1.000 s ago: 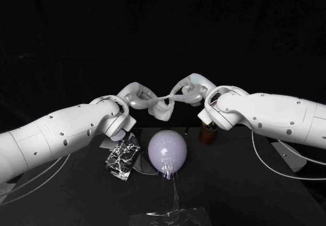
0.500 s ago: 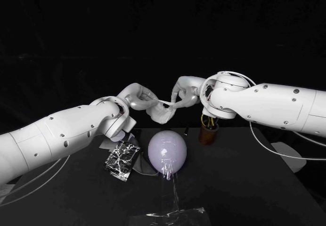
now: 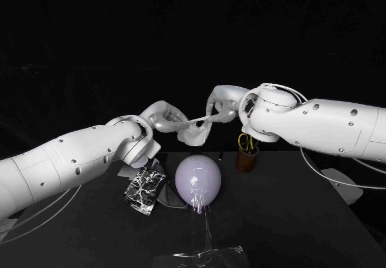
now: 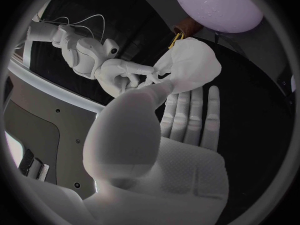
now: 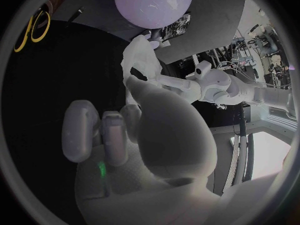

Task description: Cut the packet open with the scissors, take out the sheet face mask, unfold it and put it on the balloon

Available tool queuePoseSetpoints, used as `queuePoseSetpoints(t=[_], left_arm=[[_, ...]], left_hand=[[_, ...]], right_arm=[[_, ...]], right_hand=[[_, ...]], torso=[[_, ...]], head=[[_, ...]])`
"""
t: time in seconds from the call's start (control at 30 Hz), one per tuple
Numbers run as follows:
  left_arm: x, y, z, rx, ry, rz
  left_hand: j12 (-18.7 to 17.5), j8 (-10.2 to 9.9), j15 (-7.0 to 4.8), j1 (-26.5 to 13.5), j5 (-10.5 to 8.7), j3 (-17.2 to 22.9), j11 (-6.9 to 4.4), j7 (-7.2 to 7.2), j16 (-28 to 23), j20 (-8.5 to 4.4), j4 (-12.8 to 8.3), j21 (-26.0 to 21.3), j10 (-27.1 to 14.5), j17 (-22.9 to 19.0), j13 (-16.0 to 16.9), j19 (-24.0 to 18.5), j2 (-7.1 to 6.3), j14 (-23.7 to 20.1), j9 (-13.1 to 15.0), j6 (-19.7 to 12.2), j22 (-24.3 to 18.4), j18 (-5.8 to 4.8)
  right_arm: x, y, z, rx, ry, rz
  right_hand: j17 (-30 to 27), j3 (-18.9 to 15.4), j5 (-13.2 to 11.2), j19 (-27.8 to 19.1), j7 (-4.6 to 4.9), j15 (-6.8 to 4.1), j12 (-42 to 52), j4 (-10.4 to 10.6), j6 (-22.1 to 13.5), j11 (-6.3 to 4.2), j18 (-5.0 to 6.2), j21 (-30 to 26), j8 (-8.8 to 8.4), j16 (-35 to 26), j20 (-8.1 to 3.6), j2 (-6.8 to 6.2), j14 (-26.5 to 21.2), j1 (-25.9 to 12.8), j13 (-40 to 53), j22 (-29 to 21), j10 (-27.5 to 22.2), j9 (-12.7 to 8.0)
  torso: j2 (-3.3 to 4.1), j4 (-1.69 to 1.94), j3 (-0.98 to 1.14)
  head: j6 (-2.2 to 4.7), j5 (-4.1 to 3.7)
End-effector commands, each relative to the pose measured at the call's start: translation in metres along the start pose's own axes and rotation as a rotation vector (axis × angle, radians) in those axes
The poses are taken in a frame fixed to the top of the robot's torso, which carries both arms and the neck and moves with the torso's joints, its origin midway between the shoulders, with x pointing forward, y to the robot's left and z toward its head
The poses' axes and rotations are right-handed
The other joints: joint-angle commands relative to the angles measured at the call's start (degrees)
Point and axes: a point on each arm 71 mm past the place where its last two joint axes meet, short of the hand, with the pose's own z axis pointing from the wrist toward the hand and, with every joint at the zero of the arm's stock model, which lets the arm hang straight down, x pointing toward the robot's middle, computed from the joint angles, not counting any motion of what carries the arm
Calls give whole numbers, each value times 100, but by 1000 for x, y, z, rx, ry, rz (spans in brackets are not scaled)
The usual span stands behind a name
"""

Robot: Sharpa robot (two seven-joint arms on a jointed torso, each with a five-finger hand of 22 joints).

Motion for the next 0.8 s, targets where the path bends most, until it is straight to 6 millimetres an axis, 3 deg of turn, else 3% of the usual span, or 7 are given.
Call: queuePoseSetpoints(t=[0.03, 0.6, 0.8], left_arm=[[4, -1, 0, 1, 53, 9], [11, -1, 1, 0, 102, 16], [13, 0, 0, 0, 109, 15]], left_hand=[[-28, -98, -1, -72, 30, -55, 13, 11, 8, 8, 8, -16, -67, 12, -8, -44, -32, -51, -70, -130, -17, 57], [-136, -193, 13, -101, 30, -80, 47, 38, 29, 14, 59, -49, -141, 27, -64, -67, -61, -56, -118, -182, -43, 53], [-205, -279, 22, -213, 30, -167, 78, 63, 37, 16, 145, -60, -167, 33, -103, -59, -159, -48, -157, -262, -57, 54]], right_arm=[[-6, 0, -1, 10, -75, 27], [-11, 0, -2, 16, -136, 82], [-12, 0, -2, 20, -142, 85]], right_hand=[[1505, 40, 15, 175, -33, -46, 26, -9, 19, -184, -80, 29, 29, 22, -5, -1, 611, -80, 644, 1157, 293, 106], [1505, 73, 16, 187, -33, -50, 30, -18, 17, -187, -86, 66, 37, 22, -9, -7, 611, -94, 650, 1165, 300, 111], [1505, 80, 16, 190, -34, -51, 40, -21, 17, -188, -88, 76, 39, 22, -9, -11, 611, -97, 658, 1167, 306, 113]], torso=[[1, 1, 2], [1, 6, -3], [-3, 3, -4]], head=[[-9, -3], [-22, -20], [-20, -20]])
